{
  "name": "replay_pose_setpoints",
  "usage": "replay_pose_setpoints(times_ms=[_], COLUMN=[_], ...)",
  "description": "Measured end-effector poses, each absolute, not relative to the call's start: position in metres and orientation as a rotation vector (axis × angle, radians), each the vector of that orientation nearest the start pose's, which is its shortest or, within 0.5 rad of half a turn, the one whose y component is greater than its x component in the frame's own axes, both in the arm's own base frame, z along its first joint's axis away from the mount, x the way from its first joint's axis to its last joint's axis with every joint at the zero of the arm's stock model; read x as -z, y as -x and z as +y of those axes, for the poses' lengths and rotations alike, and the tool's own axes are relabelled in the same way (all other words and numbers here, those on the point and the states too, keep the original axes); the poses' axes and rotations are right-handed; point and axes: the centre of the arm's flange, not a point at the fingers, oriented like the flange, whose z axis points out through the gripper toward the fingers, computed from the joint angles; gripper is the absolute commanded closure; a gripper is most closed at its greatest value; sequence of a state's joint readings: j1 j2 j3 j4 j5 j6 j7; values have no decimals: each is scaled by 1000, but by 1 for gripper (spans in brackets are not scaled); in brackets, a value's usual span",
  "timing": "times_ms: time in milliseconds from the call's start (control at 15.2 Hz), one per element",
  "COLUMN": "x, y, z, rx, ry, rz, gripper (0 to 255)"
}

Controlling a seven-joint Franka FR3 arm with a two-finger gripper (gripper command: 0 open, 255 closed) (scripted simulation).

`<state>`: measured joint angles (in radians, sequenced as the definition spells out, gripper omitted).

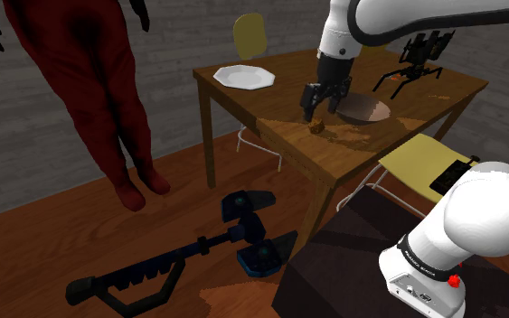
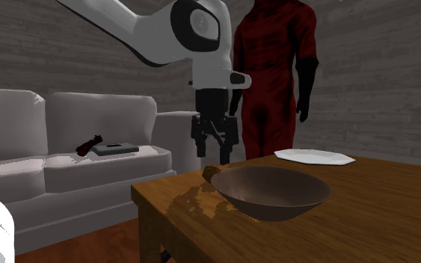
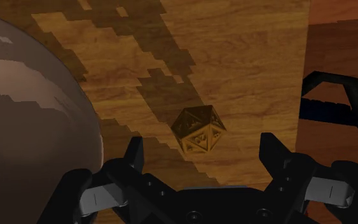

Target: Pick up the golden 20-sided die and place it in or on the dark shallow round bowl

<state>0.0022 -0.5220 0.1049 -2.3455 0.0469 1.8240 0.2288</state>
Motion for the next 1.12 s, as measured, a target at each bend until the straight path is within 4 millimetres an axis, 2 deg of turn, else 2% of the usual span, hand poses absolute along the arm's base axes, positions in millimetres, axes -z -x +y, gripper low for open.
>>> replay_pose_setpoints(times_ms=[330,726,792,1122], x=[-498,-494,-494,-494], y=[-394,-394,-394,-394], z=[50,51,51,51], rx=[0,1,1,1], ry=[3139,3139,3139,3139], rz=[233,233,233,234], gripper=[0,0,255,255])
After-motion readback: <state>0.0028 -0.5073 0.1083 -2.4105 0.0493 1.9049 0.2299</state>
